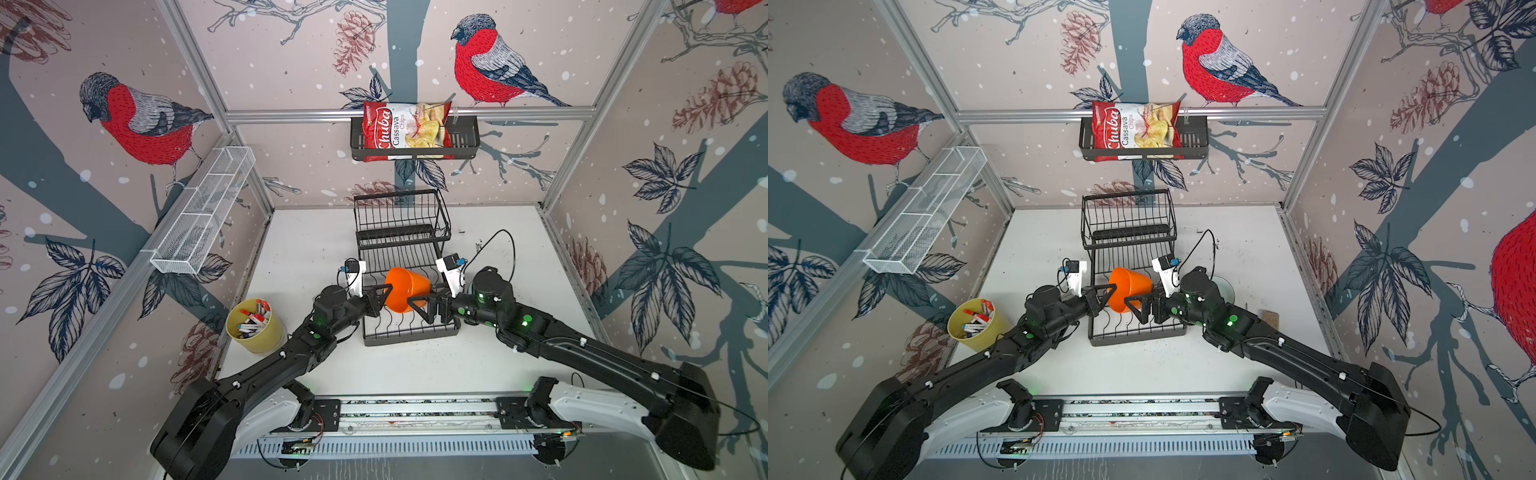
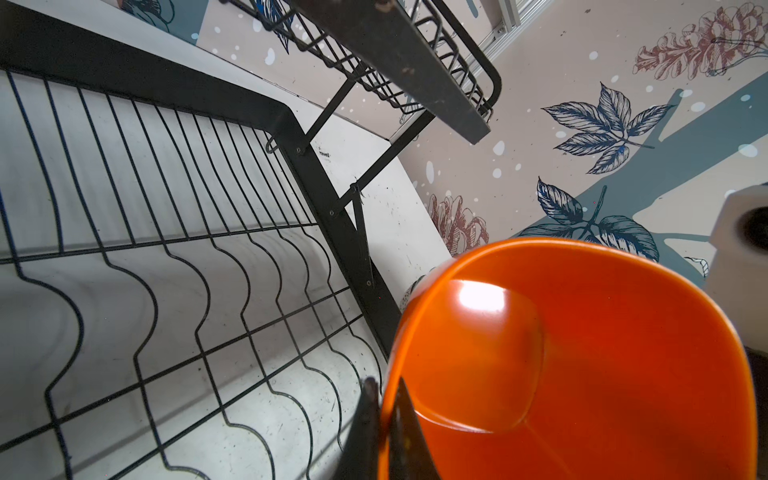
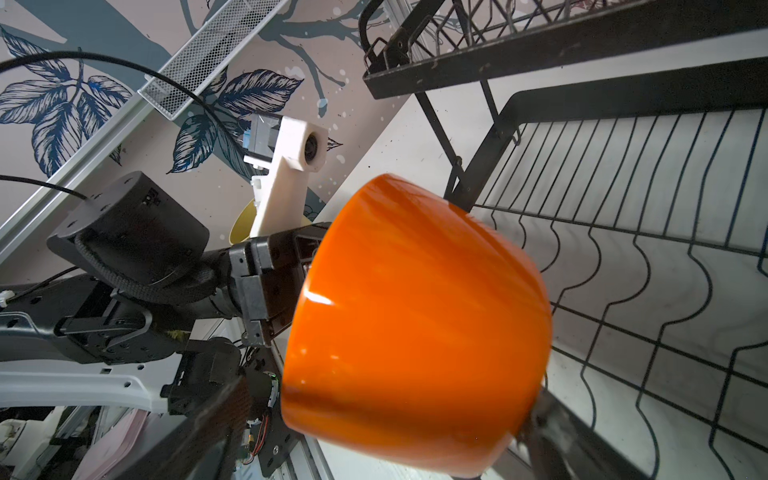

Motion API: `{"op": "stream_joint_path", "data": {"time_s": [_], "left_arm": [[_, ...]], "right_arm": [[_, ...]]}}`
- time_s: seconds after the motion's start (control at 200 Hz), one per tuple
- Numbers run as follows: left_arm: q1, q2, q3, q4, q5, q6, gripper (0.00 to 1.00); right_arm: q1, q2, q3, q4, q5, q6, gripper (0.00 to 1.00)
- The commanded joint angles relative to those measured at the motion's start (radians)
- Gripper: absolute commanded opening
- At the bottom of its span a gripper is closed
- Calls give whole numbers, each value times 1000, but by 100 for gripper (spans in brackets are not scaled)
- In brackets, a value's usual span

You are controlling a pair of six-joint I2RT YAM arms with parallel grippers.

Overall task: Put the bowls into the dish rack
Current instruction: 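Grasp the orange bowl with the right gripper beside the left gripper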

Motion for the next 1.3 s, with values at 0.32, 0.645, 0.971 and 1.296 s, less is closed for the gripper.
{"op": "stream_joint_path", "data": {"time_s": [0.32, 0.645, 0.971, 1.296], "left_arm": [[0, -15, -18, 94, 1, 16, 0], [0, -29, -21, 79, -22, 36, 0], [2, -7, -20, 84, -23, 52, 0], [1, 23, -11, 88, -16, 67, 0]], "right_arm": [[10, 56, 39, 53, 11, 15, 100], [15, 90, 40, 63, 22, 21, 100], [21, 113, 42, 74, 17, 10, 92], [21, 123, 45, 76, 20, -4, 83]]}}
